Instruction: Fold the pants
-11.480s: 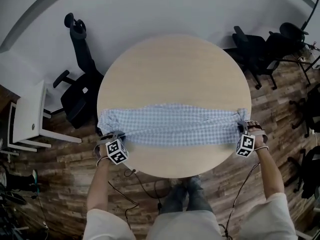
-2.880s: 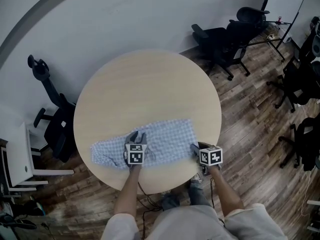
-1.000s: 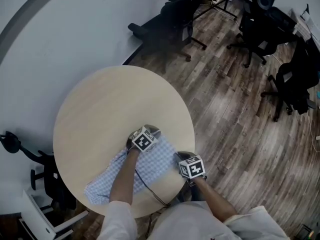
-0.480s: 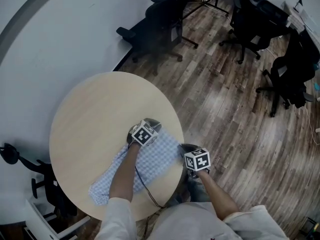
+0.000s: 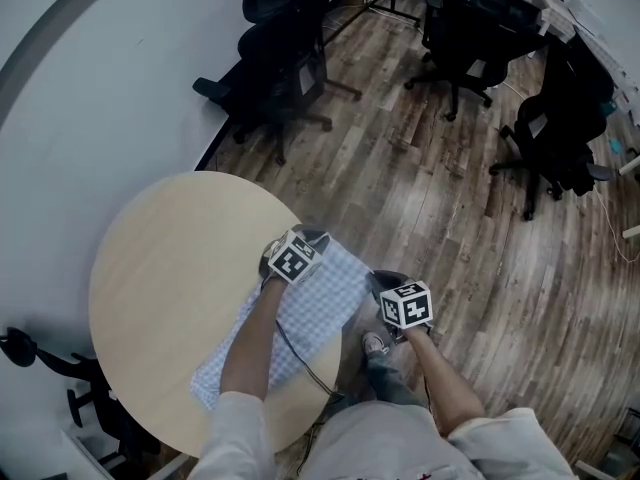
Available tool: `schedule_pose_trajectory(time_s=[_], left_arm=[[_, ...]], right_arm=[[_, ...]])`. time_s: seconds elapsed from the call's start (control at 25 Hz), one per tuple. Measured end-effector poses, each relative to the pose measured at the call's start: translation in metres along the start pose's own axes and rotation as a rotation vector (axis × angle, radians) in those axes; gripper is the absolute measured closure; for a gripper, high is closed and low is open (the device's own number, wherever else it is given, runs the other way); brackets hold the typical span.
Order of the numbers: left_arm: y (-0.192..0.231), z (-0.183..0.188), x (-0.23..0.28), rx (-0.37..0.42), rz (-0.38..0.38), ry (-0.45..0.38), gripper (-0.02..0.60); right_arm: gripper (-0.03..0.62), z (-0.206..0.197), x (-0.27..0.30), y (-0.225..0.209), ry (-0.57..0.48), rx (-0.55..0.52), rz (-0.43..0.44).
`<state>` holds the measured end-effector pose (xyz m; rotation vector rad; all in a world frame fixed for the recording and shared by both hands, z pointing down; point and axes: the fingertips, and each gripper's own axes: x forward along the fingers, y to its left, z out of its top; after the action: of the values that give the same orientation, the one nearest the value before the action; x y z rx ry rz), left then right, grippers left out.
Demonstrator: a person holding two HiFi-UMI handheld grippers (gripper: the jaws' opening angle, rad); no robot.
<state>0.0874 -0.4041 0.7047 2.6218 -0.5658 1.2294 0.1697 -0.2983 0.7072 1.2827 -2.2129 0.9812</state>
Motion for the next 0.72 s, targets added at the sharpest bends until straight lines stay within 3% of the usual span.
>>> schedule_pose_trajectory(time_s=[0.36, 0.72], left_arm=[[-0.005, -0.014, -0.072, -0.057, 0.084, -0.087, 0.532], [-0.029, -0.074, -0.191, -0.127, 0.224, -0.18, 0.532]], right_arm=[[0.559, 0.017, -0.031, 0.062, -0.1, -0.089, 0.038], [0.559, -0.005, -0.062, 0.208, -0.157, -0.277, 0.145]])
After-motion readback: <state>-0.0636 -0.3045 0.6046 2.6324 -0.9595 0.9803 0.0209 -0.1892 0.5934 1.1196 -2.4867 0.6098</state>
